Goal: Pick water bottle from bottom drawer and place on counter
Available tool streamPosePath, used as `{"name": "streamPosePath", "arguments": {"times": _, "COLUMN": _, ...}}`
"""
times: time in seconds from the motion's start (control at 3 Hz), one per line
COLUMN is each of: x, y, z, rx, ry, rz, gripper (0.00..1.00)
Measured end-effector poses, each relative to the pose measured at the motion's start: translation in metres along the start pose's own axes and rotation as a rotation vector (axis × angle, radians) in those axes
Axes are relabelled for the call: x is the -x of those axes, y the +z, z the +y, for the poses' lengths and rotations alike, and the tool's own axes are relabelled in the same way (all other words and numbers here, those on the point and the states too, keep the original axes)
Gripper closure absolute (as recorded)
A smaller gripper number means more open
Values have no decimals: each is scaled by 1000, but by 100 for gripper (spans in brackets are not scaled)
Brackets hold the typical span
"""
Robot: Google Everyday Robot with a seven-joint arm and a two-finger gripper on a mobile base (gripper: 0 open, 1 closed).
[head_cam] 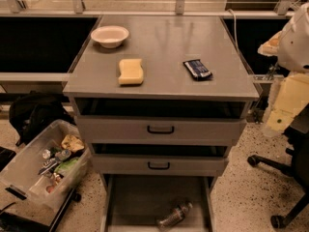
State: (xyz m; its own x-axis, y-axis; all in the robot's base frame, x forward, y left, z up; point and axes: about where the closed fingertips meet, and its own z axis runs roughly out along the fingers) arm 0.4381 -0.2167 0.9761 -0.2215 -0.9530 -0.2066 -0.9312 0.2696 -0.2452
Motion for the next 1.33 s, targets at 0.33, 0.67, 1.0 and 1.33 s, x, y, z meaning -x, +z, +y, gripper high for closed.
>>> {"name": "streamPosePath", "arguments": {"times": 0.33, "x": 0, "y": 0, "z": 0, "rx": 0, "ry": 0, "rz": 0, "gripper": 0}}
{"name": "streamPosePath", "arguments": {"times": 0.67, "x": -10, "y": 20, "z": -3, "rx": 102, "ry": 70, "rz": 38, "gripper": 0}}
{"name": "streamPosePath", "arguments": {"times": 1.0, "x": -17, "y": 39, "z": -9, "rx": 191, "ry": 139, "rz": 67, "gripper": 0}}
{"name": "streamPosePath", "arguments": {"times": 1.33, "x": -17, "y": 40, "z": -9, "rx": 196, "ry": 143, "rz": 69, "gripper": 0}}
